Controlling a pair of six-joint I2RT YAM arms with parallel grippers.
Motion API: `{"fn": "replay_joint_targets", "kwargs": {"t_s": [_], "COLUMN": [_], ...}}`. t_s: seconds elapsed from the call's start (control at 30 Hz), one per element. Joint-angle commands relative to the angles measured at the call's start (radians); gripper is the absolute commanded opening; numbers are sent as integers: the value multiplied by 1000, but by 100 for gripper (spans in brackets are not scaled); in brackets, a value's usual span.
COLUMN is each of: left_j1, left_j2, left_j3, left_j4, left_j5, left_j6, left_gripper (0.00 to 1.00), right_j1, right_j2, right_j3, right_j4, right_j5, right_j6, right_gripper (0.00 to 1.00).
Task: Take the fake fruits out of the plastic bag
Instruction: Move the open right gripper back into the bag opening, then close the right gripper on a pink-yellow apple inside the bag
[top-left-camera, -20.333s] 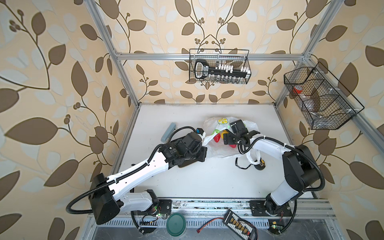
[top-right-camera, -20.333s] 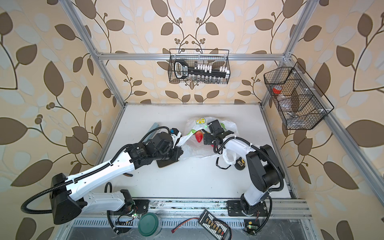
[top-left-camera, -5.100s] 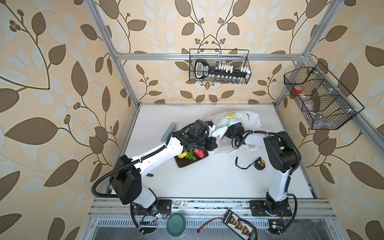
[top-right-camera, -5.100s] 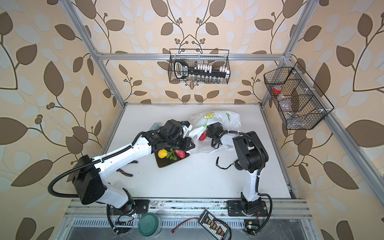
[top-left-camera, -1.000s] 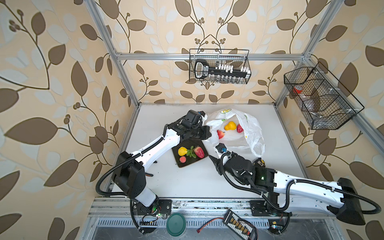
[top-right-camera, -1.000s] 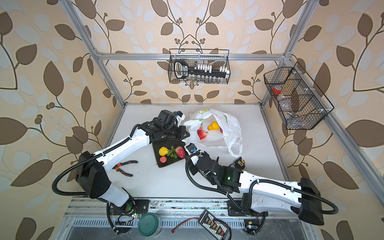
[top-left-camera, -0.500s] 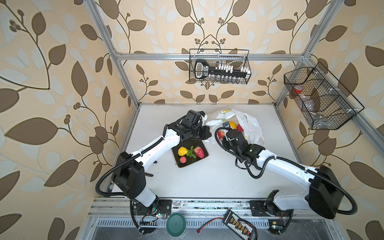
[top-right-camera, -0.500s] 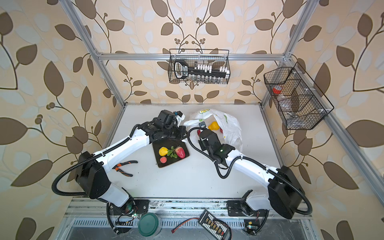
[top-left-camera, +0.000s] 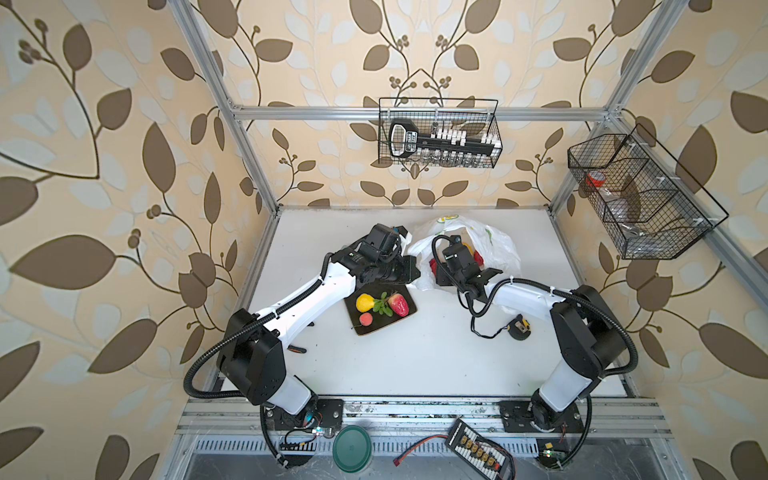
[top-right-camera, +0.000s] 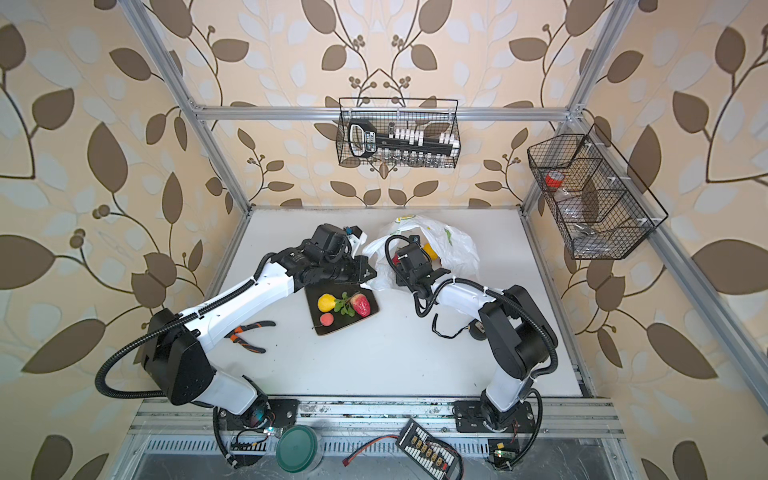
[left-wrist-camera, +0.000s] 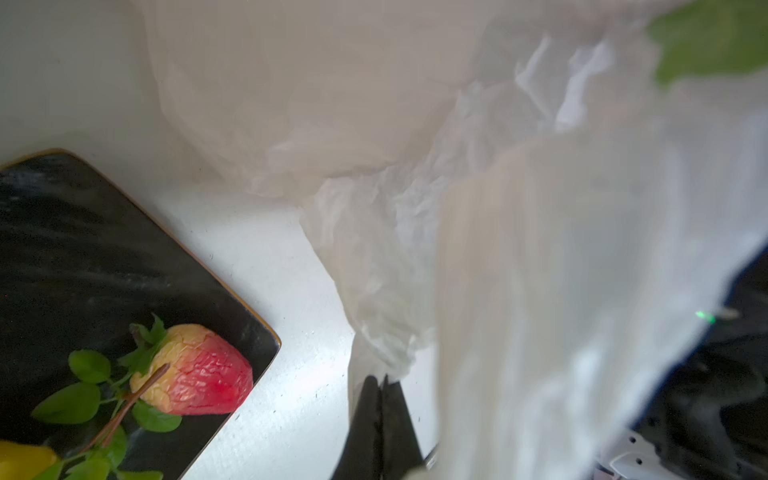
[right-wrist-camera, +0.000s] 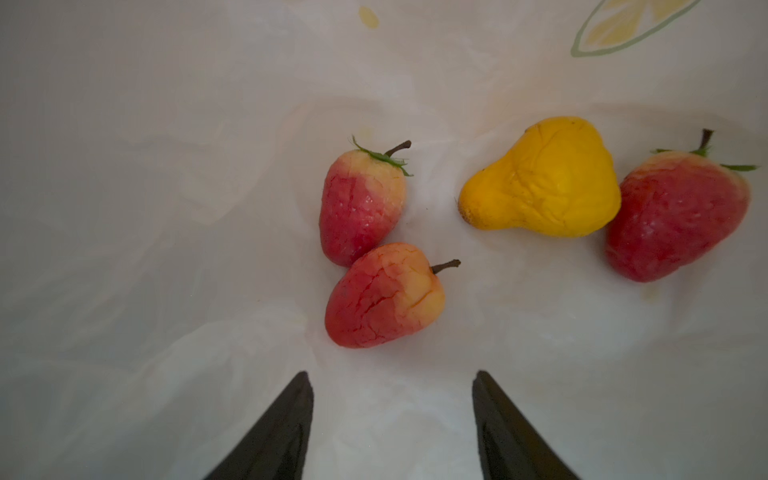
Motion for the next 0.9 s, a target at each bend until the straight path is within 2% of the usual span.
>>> {"fn": "replay_joint_targets", "kwargs": {"t_s": [0.0,0.17,0.37,0.63,0.87], "left_j1": [-15,-20,-25,-30,-31], "left_j2": [-50,-50,-44,-36,-35], "left_j3": [-40,-82,-89,-71,-65], "left_j4": [-10,-19,-28,-32,-33], "left_j5": [33,38,41,38,33], "left_j6": [14,24,31,30,26], "left_gripper": [0,0,0,0,0], "right_j1": [-39,-74,-97,-103,-104], "right_j2": [42,99,165,253,283], "right_j3": [36,52,98,160,167], "right_j4": [66,125,164,100,78], "right_j5": [-110,-161,-195,-171,-160], "right_j6": [119,171,219,308,326], "right_gripper": [69,81,84,76,67]}}
